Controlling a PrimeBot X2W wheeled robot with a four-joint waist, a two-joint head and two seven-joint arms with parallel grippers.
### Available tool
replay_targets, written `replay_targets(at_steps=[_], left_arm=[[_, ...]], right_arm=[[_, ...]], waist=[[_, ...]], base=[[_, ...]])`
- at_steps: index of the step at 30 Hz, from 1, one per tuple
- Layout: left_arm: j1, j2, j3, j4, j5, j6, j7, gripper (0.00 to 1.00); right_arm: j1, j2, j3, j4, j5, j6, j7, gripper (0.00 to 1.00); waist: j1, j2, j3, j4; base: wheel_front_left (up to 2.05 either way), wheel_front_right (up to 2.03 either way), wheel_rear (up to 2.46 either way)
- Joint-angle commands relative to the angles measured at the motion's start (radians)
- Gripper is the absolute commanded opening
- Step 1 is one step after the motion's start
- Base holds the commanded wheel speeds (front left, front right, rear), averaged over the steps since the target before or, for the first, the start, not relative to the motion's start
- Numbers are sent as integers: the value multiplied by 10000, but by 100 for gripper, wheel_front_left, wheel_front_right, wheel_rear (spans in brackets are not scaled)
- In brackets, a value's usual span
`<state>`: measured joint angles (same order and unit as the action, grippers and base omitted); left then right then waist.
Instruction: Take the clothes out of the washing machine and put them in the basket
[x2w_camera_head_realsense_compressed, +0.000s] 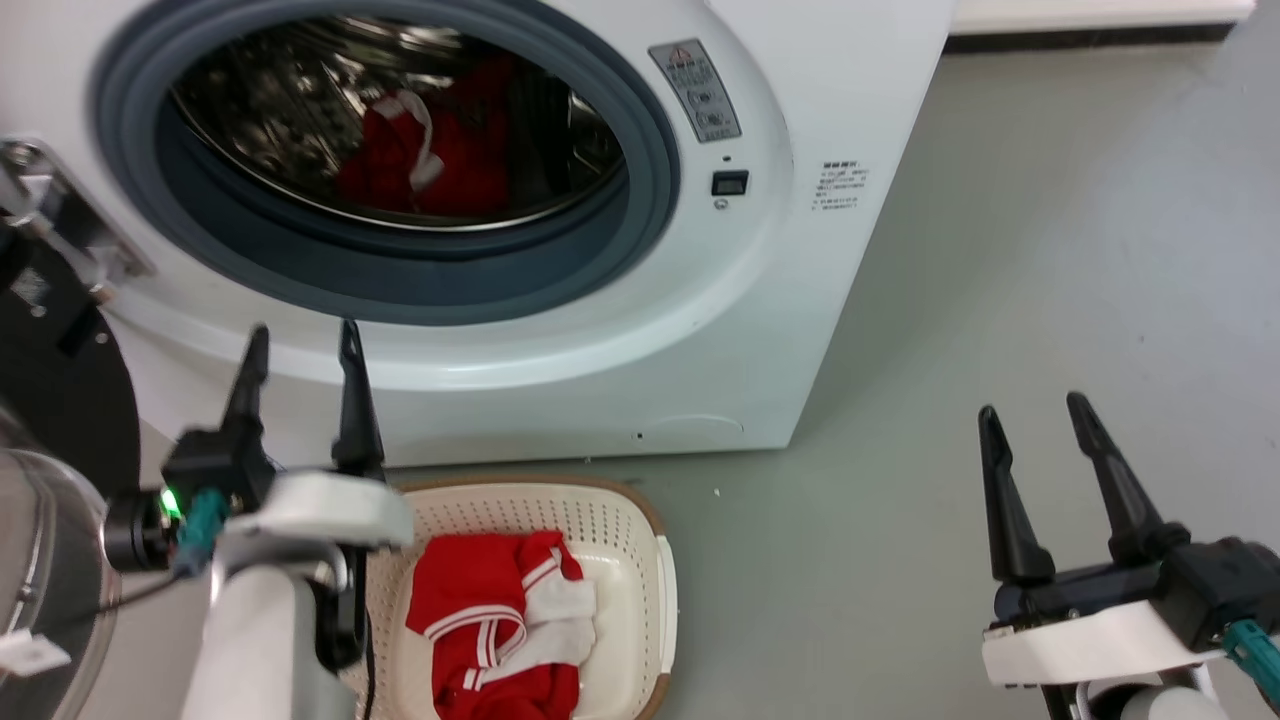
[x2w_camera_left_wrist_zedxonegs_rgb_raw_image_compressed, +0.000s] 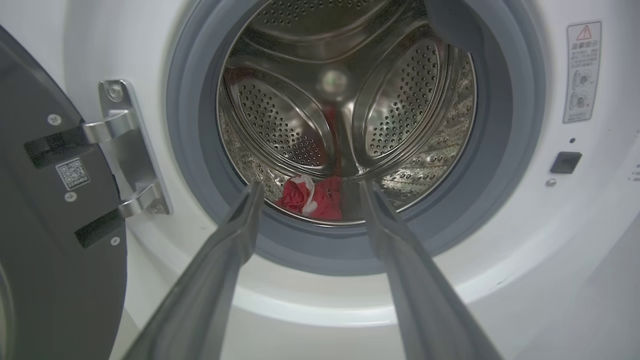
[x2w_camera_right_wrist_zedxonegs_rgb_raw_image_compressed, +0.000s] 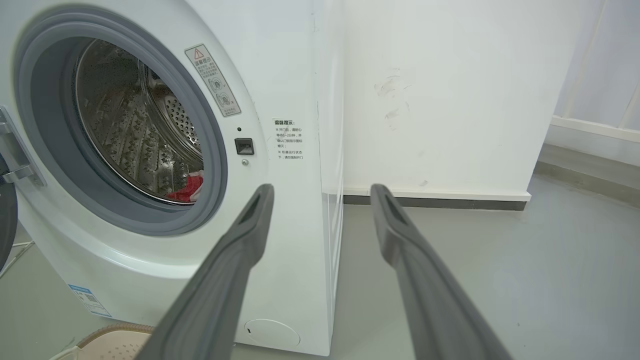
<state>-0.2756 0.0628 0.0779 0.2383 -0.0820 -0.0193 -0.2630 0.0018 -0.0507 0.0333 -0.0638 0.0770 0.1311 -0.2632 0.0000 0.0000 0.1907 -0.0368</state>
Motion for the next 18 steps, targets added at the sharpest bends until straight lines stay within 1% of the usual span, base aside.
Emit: replay_targets(at_steps=[1,4,10,18], left_arm=[[-105,42,59,35,26,-28,-26,100],[-1287,324,283,694,59,-147,-26,100],[-3842,1169,417,2436,308,-355,-26,100],[-7310,2333,332,4931,599,-356,62,100]], right_arm=[[-151,9,21,-52,18,-7,-24,100],[-559,11,70,-141,76,-7,-24,100],[-1394,13,111,-339,287,-7,-24,100],[-2187,14,41,-673,665,-7,-24,100]], waist=[[0,0,407,-201],[0,0,1031,-444],[0,0,2434,-1048],[0,0,4240,-1730]], base=[[0,0,0],[0,0,0],[0,0,0],[0,0,0]])
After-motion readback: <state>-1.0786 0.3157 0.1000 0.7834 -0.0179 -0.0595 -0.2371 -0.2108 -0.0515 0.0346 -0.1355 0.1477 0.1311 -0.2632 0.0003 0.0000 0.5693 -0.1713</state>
